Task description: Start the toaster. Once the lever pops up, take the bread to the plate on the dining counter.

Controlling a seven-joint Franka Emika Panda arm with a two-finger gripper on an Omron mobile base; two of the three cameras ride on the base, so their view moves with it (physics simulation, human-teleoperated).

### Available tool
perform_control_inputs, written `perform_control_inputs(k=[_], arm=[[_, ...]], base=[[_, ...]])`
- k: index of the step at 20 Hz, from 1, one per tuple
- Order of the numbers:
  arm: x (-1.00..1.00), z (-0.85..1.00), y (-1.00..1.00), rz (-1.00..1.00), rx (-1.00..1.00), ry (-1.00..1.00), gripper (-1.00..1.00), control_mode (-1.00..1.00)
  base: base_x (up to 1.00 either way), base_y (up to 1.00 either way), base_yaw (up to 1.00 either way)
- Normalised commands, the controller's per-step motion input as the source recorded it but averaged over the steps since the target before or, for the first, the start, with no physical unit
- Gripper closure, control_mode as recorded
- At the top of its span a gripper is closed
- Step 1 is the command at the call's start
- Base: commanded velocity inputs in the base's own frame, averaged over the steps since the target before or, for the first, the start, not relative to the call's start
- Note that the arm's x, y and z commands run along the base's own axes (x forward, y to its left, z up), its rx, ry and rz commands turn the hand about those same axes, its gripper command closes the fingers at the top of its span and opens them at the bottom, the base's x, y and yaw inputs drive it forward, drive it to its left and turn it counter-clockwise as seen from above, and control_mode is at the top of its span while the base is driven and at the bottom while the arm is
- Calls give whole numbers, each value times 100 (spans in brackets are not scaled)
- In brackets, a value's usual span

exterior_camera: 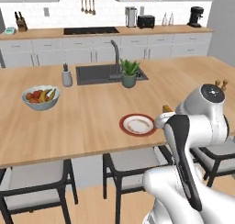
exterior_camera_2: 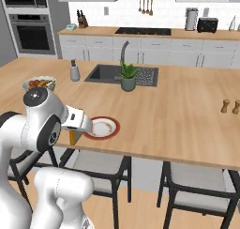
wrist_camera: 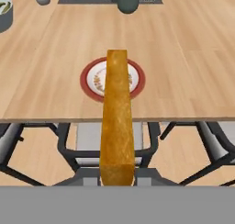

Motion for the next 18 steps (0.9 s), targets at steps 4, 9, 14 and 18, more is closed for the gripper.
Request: perform_control_inputs(k=[4, 9, 14, 18], arm=[[0, 0, 0, 0, 0, 0, 100, 100], [0, 0, 0, 0, 0, 0, 100, 100], [0, 0, 0, 0, 0, 0, 100, 100], [0, 0, 0, 0, 0, 0, 100, 100]], base=[[66, 53, -11], [40, 46, -11], [28, 16, -6], [22, 0, 0]])
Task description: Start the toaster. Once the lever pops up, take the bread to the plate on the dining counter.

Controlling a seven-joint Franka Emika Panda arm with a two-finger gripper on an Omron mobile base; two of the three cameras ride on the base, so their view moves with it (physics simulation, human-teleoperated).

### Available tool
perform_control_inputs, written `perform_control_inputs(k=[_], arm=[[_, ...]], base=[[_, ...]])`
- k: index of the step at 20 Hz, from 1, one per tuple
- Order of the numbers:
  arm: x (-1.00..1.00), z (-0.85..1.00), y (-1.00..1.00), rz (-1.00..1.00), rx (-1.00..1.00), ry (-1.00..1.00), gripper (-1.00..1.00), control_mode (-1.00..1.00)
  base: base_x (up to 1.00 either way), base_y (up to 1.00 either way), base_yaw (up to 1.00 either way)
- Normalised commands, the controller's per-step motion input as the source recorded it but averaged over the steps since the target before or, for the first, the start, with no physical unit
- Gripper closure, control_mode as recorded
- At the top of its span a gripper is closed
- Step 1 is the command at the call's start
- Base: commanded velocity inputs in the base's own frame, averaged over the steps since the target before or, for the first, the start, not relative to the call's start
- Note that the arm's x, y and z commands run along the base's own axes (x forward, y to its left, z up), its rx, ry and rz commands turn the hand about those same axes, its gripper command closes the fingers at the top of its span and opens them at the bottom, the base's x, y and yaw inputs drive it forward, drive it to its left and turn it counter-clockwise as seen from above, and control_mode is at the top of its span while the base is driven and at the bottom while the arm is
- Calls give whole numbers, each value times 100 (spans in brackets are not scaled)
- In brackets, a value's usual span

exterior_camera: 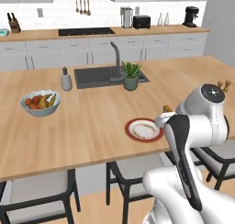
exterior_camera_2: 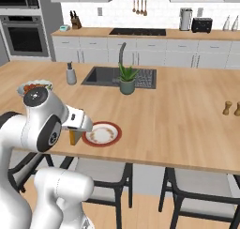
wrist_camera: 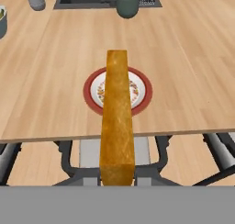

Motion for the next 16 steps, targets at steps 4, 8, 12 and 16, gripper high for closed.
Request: perform_control_inputs(k=[4, 8, 12, 16], arm=[[51, -16, 0, 4, 3, 0, 100, -100], [100, -29, 0, 10, 14, 10, 100, -100], [100, -42, 0, 10, 15, 17, 100, -100], [65, -31, 11, 3, 5, 13, 100, -100]], base=[[10, 0, 0], [0, 0, 0], [0, 0, 0], [0, 0, 0]])
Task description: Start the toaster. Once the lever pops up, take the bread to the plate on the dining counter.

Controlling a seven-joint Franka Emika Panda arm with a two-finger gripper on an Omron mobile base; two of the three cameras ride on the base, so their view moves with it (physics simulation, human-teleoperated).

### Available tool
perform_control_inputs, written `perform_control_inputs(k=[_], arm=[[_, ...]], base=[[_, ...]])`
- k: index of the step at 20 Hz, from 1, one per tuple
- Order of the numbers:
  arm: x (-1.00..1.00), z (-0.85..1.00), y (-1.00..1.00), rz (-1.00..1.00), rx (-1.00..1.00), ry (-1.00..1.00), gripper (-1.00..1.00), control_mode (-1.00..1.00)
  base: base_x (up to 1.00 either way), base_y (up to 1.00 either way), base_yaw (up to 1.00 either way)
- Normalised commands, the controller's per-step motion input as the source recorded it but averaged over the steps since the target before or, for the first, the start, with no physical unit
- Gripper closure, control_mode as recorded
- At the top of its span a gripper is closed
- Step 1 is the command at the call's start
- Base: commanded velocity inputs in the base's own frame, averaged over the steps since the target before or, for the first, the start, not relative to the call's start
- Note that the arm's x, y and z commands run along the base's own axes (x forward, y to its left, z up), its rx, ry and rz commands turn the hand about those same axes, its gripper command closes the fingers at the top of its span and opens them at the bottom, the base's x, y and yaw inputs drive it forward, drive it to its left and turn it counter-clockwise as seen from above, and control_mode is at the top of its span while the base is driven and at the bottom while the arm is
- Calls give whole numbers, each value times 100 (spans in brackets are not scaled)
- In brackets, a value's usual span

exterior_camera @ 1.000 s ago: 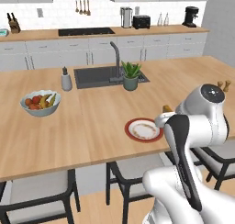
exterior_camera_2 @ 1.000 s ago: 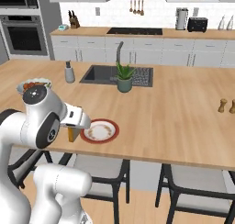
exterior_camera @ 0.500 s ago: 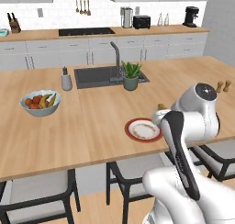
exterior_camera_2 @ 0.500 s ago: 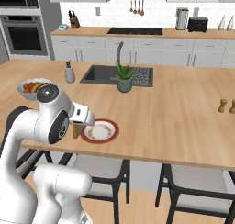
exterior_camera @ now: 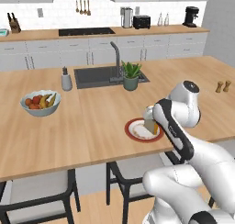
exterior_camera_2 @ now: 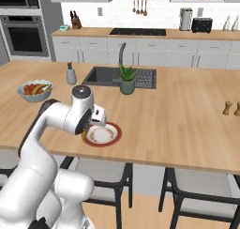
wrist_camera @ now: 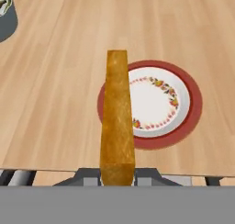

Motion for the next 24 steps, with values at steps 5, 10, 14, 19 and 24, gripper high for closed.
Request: perform_control_inputs(k=[5, 10, 14, 19, 24], arm=[[56, -33, 26, 0, 0, 17, 100, -100], [46, -30, 6, 0, 4, 17, 100, -100], [38, -23, 0, 1, 5, 15, 100, -100], [40, -21, 0, 0, 1, 15, 100, -100], [25, -31, -3, 0, 2, 1, 100, -100]], base=[[0, 0, 0], [0, 0, 0], [0, 0, 0], [0, 0, 0], [0, 0, 0]])
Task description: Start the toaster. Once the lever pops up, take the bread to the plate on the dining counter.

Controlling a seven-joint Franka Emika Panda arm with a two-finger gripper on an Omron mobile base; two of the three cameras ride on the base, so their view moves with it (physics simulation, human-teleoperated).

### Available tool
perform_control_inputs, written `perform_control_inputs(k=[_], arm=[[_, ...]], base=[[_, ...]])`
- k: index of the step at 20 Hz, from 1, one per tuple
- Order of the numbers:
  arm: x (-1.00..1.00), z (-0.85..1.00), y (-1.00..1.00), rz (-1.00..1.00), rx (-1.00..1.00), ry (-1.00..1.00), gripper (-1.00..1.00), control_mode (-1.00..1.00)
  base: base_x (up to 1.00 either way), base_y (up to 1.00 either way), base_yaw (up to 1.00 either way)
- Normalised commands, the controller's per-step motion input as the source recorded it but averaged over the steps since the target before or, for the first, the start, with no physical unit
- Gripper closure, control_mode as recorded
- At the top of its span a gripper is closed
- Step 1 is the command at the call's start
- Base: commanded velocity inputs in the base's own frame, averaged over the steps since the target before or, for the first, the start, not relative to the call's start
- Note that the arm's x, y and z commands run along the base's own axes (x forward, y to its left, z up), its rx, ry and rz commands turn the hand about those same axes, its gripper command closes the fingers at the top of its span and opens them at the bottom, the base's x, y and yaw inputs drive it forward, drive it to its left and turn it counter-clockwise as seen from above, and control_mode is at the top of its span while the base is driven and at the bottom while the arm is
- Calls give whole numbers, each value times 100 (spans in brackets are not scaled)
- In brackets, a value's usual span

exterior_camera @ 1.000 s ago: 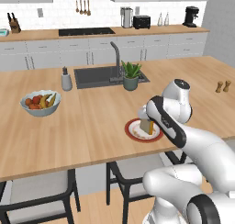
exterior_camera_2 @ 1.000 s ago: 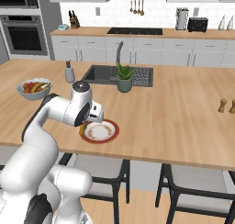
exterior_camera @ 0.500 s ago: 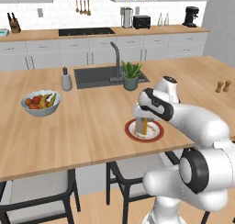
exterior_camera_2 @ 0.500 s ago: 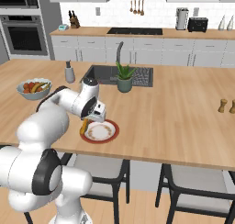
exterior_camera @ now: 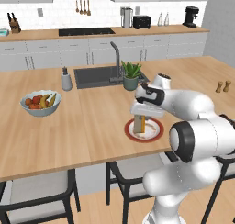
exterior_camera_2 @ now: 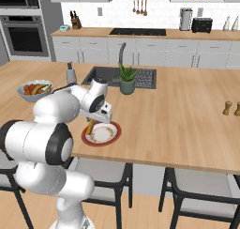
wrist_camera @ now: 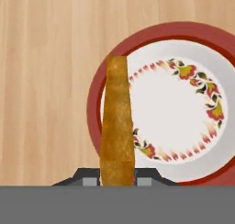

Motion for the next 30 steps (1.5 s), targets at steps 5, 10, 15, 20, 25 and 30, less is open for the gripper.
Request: perform_control_inputs(k=[5, 10, 15, 20, 25, 30], arm=[[25, -28, -6, 2, 2, 0, 100, -100], [1, -16, -4, 0, 0, 0, 100, -100], [0, 0, -1, 0, 0, 0, -100, -100], [-6, 0, -22, 0, 0, -7, -100, -100], [-9, 17, -29, -1, 0, -4, -100, -100], [-9, 29, -16, -3, -1, -6, -100, -100]], base=[[0, 0, 0], [0, 0, 0], [0, 0, 0], [0, 0, 0], [0, 0, 0], [0, 0, 0]])
